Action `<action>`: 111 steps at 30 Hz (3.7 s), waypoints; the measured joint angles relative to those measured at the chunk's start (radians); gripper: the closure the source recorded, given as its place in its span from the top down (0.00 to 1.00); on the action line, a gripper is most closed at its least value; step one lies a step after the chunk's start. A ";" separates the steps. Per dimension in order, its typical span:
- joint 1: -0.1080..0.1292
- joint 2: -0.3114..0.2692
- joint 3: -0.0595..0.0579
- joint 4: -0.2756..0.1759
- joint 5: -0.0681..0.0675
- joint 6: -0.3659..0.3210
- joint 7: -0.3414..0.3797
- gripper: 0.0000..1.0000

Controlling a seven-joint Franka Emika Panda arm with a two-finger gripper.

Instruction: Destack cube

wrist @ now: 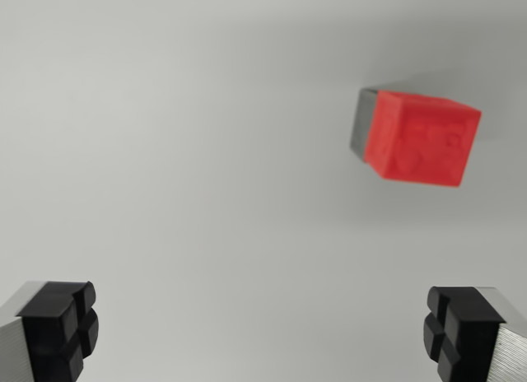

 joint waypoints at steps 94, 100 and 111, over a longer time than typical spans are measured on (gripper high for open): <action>-0.155 0.413 -0.034 -0.004 0.109 0.429 -0.141 0.00; -0.155 0.413 -0.034 -0.004 0.109 0.429 -0.141 0.00; -0.155 0.413 -0.034 -0.004 0.109 0.429 -0.141 0.00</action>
